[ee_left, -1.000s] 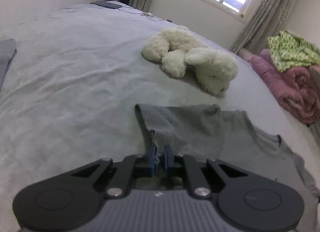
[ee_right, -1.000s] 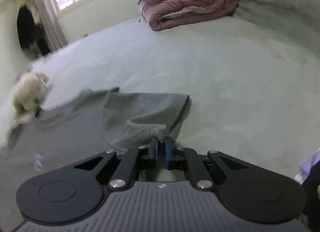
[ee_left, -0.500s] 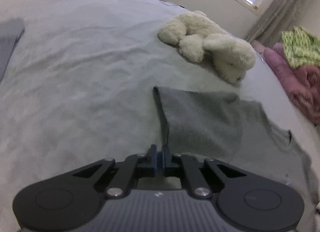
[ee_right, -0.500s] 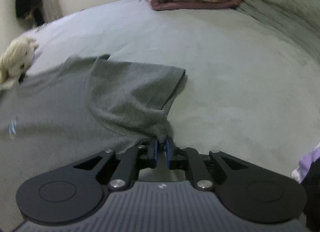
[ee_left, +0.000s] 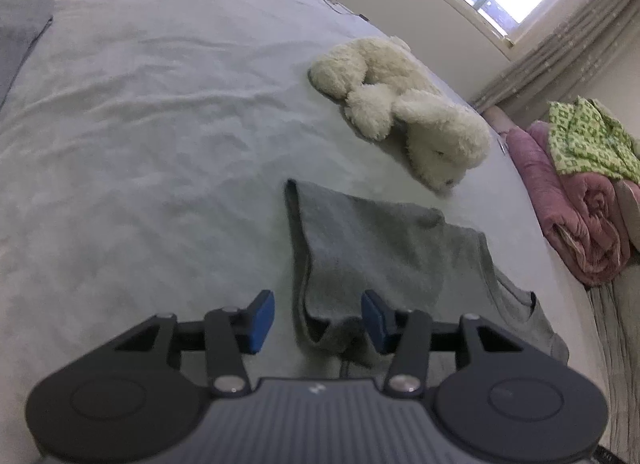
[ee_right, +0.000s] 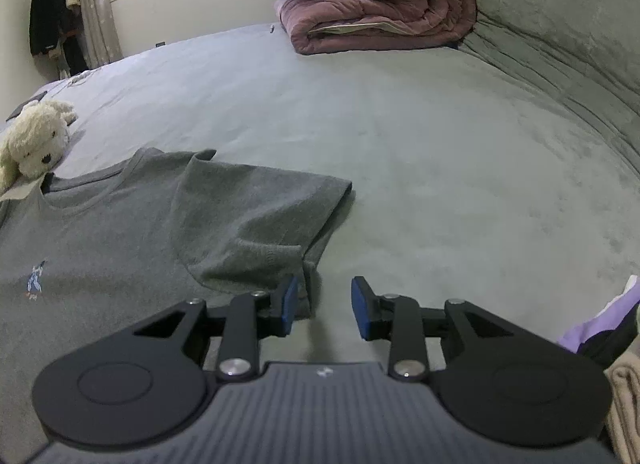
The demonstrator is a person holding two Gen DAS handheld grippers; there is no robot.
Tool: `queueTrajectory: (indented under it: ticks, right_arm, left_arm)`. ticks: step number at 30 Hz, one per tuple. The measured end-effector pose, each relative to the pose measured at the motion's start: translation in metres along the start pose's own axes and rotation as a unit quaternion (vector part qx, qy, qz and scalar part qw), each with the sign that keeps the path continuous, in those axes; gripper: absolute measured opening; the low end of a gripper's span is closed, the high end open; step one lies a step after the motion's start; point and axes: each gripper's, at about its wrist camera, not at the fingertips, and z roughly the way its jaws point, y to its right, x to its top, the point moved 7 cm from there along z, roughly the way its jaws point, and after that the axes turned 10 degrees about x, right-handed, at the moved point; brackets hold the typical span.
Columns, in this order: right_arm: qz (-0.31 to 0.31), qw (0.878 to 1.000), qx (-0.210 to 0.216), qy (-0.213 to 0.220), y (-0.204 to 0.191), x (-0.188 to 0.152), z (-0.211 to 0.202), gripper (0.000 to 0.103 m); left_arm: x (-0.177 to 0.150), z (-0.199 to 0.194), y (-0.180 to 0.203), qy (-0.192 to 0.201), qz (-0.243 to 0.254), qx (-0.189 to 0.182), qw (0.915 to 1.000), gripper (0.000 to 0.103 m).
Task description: Fold clothes
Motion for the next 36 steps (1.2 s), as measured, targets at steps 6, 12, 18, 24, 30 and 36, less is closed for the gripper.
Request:
queueTrajectory:
  ticks: [6, 12, 18, 24, 30, 36]
  right_arm:
    - [0.017, 0.999, 0.046, 0.013, -0.010, 0.003, -0.003, 0.038]
    - [0.018, 0.998, 0.053, -0.026, -0.013, -0.011, 0.016, 0.010]
    - [-0.009, 0.999, 0.025, -0.035, -0.013, -0.015, 0.019, 0.001]
    - [-0.008, 1.000, 0.012, -0.017, -0.004, -0.009, 0.012, 0.001]
    - [0.021, 0.999, 0.033, 0.002, -0.004, -0.004, 0.010, 0.050]
    - [0.050, 0.997, 0.045, 0.025, 0.002, 0.007, 0.012, 0.050]
  left_arm:
    - [-0.005, -0.003, 0.018, 0.012, 0.047, -0.011, 0.9987, 0.047]
    - [-0.017, 0.007, 0.025, 0.007, 0.112, 0.046, 0.9926, 0.013]
    - [-0.014, 0.004, 0.024, 0.015, 0.114, 0.047, 0.9922, 0.008]
    - [-0.010, -0.001, 0.024, 0.022, 0.115, 0.050, 0.9918, 0.011]
    - [-0.001, -0.008, 0.018, 0.035, 0.109, 0.064, 0.9914, 0.019]
    - [0.001, -0.017, 0.024, 0.038, 0.105, 0.050, 0.9925, 0.023]
